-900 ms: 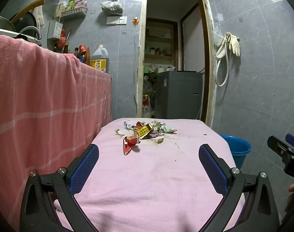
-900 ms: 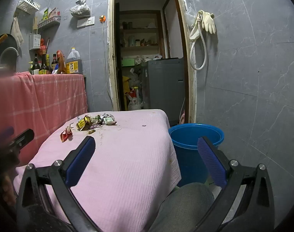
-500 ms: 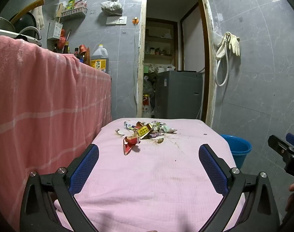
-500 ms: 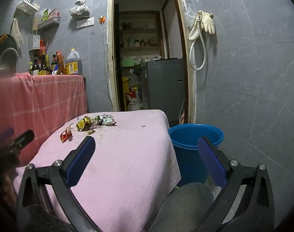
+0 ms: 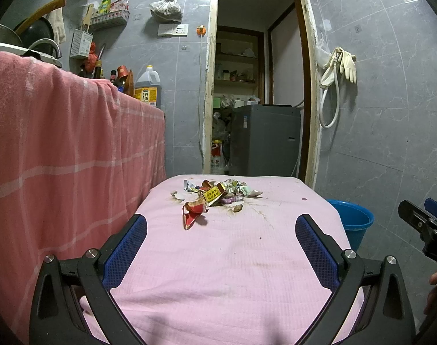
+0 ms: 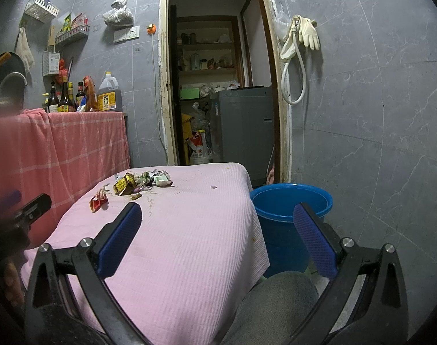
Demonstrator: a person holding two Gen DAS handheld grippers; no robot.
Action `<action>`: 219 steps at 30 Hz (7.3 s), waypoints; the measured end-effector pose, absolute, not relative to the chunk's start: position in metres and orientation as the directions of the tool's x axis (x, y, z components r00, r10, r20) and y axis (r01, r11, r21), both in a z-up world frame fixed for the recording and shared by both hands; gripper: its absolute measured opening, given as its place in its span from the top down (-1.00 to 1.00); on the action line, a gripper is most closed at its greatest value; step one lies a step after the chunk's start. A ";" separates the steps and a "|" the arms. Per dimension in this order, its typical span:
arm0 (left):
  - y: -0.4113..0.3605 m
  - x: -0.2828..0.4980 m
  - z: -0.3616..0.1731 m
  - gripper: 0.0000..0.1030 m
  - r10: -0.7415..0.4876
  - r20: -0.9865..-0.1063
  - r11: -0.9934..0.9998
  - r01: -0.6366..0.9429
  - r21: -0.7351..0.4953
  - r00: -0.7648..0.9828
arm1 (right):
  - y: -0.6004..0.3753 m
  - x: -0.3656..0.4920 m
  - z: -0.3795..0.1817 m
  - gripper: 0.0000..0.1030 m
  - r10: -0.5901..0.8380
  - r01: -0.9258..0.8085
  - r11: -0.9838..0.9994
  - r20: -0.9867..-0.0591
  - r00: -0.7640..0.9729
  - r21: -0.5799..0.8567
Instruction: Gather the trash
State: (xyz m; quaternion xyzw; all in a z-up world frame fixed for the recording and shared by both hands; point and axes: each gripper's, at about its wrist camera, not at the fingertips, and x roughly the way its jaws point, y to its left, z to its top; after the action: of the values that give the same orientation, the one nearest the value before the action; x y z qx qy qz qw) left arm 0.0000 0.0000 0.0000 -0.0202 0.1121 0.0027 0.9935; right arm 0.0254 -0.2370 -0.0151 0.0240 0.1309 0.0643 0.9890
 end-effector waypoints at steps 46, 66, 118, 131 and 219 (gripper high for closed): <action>0.000 0.000 0.000 -0.97 0.000 -0.223 0.999 -0.009 -0.039 0.975 | -0.236 0.026 -0.016 -1.00 0.136 -0.123 0.990 -0.255 0.957 0.069; 0.000 0.000 0.000 -0.97 0.001 -0.223 0.999 -0.010 -0.039 0.975 | -0.237 0.026 -0.016 -1.00 0.137 -0.123 0.990 -0.256 0.957 0.070; 0.061 0.154 -0.006 -0.96 0.091 -0.395 0.993 -0.115 -0.037 0.914 | -0.149 0.199 0.000 -1.00 0.401 -0.415 0.910 -0.236 0.885 -0.010; 0.073 0.194 -0.036 -0.27 -0.032 -0.595 0.987 -0.067 -0.144 0.803 | -0.130 0.242 -0.039 -0.32 0.469 -0.516 0.855 -0.497 0.730 0.048; -0.167 0.239 0.089 0.92 -0.535 -0.178 0.845 0.519 -0.132 0.826 | -0.332 0.199 0.057 0.58 0.141 -0.142 0.989 -0.019 0.990 -0.051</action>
State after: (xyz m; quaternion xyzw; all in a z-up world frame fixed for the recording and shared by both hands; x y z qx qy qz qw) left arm 0.2394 -0.1674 0.0892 -0.0391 0.1045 -0.2760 0.9547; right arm 0.1991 -0.3323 0.0574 -0.0260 0.0077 0.0711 0.9971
